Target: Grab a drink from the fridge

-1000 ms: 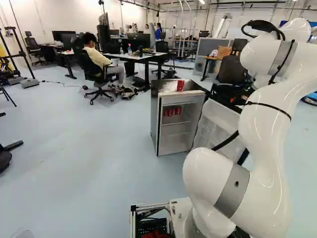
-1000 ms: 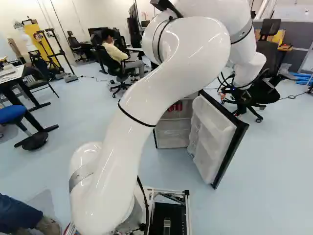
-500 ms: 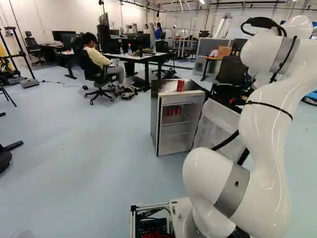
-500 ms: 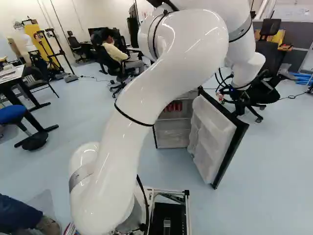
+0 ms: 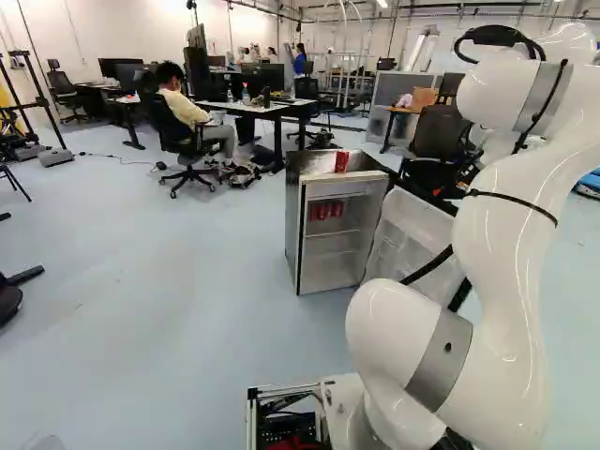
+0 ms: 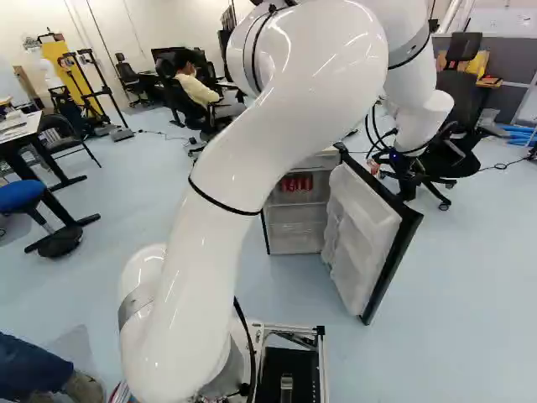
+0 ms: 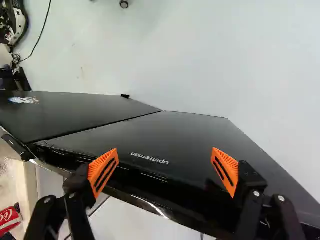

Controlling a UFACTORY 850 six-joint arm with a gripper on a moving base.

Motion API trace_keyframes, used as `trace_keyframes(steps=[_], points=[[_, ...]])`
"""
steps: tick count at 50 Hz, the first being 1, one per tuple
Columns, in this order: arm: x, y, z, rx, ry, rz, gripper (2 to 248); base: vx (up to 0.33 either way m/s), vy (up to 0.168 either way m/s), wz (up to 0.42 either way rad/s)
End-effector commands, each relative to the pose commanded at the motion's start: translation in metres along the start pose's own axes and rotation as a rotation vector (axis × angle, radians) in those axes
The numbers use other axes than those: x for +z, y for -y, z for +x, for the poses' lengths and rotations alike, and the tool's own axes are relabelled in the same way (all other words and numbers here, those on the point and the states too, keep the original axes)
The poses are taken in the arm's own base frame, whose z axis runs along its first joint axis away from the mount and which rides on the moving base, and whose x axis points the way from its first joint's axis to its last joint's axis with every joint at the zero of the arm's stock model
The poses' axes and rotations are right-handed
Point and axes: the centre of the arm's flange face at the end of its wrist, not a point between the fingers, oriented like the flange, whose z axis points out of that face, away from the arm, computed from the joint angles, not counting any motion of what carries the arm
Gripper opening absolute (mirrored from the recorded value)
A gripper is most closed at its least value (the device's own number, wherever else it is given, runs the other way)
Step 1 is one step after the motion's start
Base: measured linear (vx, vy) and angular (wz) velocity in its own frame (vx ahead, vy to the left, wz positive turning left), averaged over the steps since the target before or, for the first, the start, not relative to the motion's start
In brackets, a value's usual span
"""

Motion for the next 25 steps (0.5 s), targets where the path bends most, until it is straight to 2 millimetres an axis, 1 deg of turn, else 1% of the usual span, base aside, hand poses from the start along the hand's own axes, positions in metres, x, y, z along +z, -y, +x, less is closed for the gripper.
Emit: trace_keyframes(steps=[25], points=[[-0.006,-0.005,-0.019,0.005,0.037,-0.007,247,0.000,0.000,0.000]])
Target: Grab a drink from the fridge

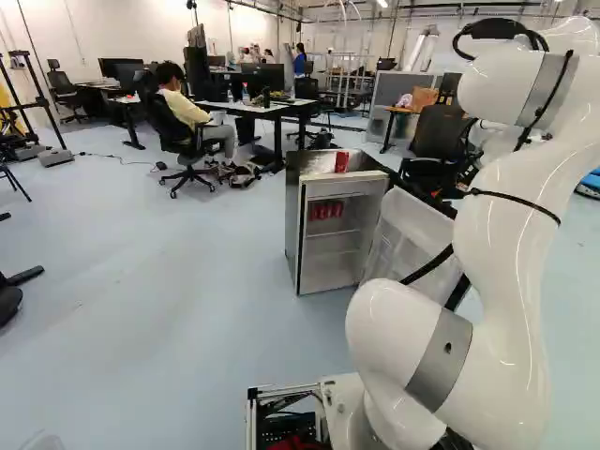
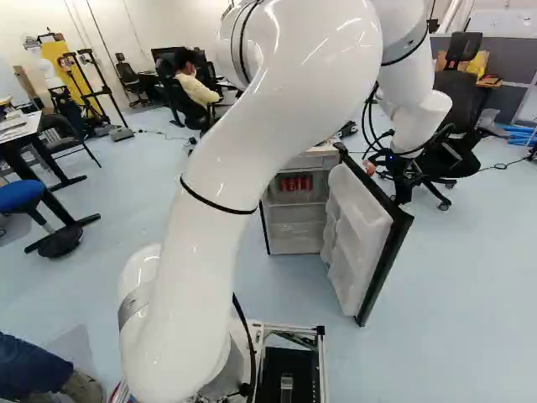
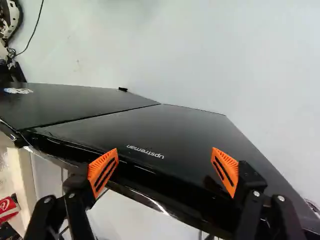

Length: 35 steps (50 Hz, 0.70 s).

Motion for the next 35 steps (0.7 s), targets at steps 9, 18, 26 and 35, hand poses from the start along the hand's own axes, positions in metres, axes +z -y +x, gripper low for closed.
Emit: trace_keyframes(steps=[9,18,26,35], points=[[-0.002,-0.001,-0.008,0.001,0.014,-0.003,247,0.000,0.000,0.000],[-0.003,-0.001,-0.016,-0.001,0.029,-0.005,247,0.000,0.000,0.000],[-0.003,0.001,-0.023,-0.006,0.042,-0.006,247,0.000,0.000,0.000],[-0.003,0.004,-0.032,-0.012,0.057,-0.008,247,0.000,0.000,0.000]])
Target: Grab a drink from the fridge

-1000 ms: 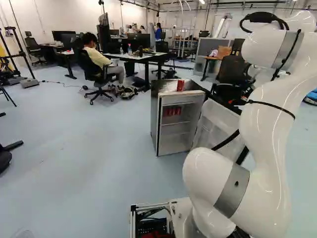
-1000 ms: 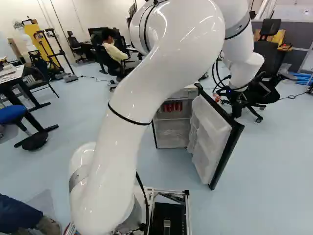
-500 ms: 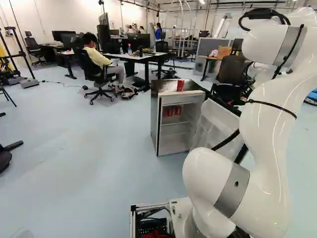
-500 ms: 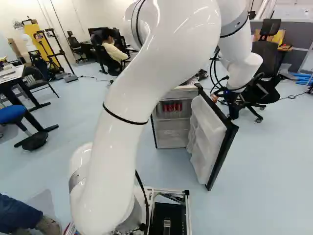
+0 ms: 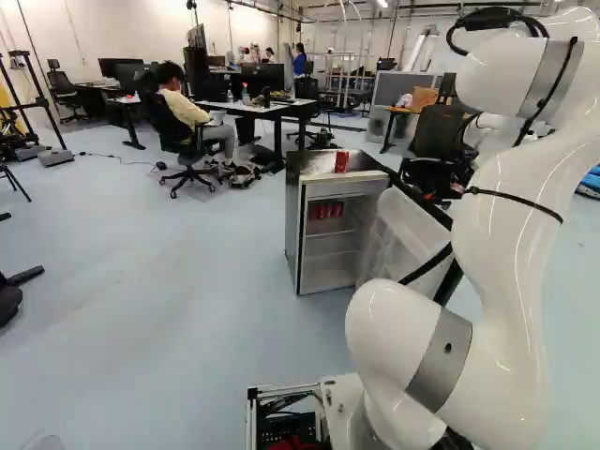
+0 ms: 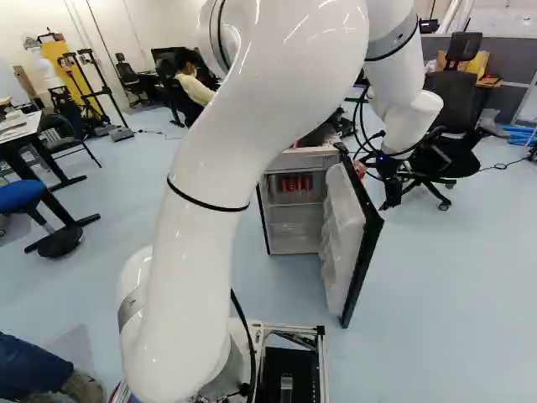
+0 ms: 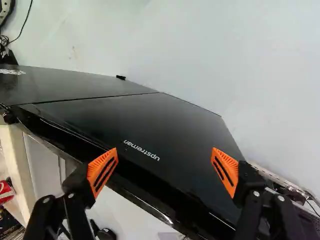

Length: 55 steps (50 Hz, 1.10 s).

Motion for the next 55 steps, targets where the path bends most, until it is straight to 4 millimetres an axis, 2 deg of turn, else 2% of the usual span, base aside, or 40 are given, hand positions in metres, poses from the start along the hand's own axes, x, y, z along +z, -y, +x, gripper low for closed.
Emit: trace_keyframes(steps=[55], points=[[0.005,0.029,-0.057,-0.062,0.096,-0.009,247,0.000,0.000,0.000]])
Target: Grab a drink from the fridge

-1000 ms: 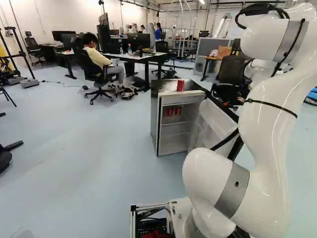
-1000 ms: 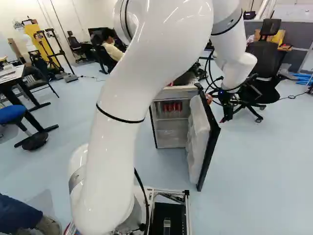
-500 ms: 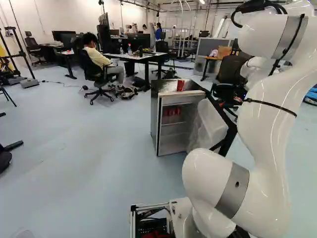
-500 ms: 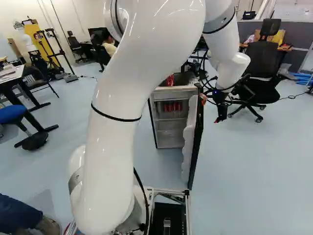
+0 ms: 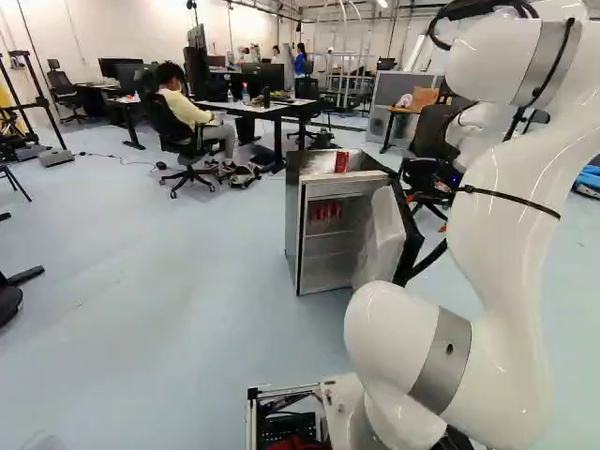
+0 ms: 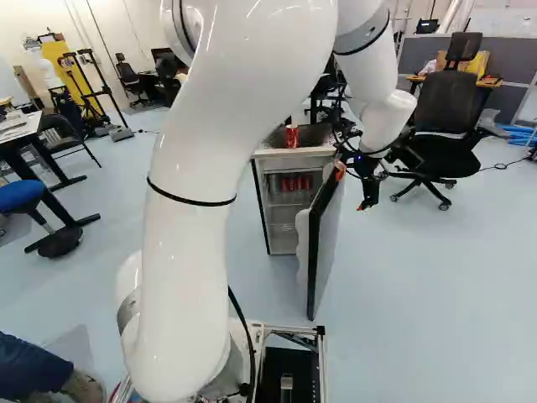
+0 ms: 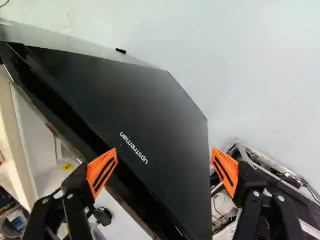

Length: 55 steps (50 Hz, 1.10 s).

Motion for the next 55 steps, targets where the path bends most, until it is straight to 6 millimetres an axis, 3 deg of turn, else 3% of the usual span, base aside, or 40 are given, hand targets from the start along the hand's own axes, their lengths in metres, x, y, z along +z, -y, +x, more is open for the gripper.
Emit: trace_keyframes(steps=[55], points=[[0.010,0.033,-0.048,-0.073,0.052,-0.010,247,0.000,0.000,0.000]])
